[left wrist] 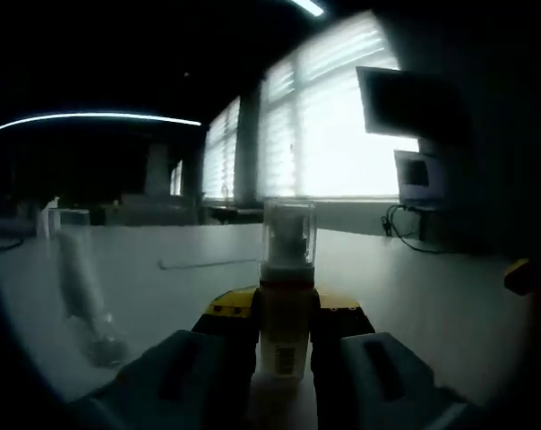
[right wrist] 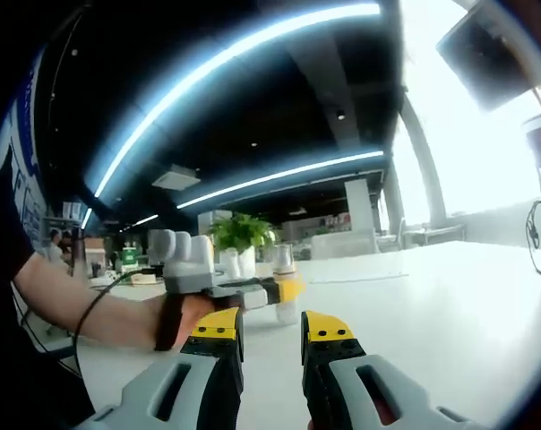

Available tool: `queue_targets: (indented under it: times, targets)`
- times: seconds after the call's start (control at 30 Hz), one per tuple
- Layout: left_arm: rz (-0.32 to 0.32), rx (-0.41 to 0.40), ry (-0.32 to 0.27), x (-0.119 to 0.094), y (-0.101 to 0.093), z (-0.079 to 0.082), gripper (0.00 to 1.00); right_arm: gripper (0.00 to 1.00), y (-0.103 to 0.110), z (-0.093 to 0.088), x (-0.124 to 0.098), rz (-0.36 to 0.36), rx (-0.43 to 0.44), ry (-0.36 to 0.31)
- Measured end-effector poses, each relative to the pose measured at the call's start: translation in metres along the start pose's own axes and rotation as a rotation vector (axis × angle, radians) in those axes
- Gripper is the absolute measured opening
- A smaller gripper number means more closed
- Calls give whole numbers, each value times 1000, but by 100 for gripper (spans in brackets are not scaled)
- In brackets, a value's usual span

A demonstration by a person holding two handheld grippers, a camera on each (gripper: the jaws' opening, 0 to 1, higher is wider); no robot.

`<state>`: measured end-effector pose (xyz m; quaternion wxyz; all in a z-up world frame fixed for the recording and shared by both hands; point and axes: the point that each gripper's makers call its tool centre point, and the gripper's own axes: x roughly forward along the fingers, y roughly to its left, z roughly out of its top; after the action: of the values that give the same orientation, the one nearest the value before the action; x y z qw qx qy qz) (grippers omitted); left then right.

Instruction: Clamp pump bottle remove cover press pump head put on cover

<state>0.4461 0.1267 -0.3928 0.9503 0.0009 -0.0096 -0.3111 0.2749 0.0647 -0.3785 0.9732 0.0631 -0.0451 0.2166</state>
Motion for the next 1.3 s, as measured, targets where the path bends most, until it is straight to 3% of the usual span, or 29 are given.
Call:
queue_targets:
  times: [0.4,0.57,0.7,0.9,1.13,1.3]
  targets:
    - [14,12,1,-4,0,-3,13,20,-1,2,-1,-4,-1,-10]
    - [-3,17,32,-4,-4,-8,14,20,-2,1,-1,-3,-2,-8]
    - [-41,-8,16,-6,-9,-3,15,21,-3,1,-1,-3,-5,-6]
    - [-45,-5,17,-7,-5,-3,22,21,-2,1,0,-3,-2,-4]
    - [-74,-25,14,-11,-9,0,22,21,-1,0,0,-2,-5,-1]
    - [-61,-51,17,-14,-3,0,22,21,2,1,-1,-2,-8,0]
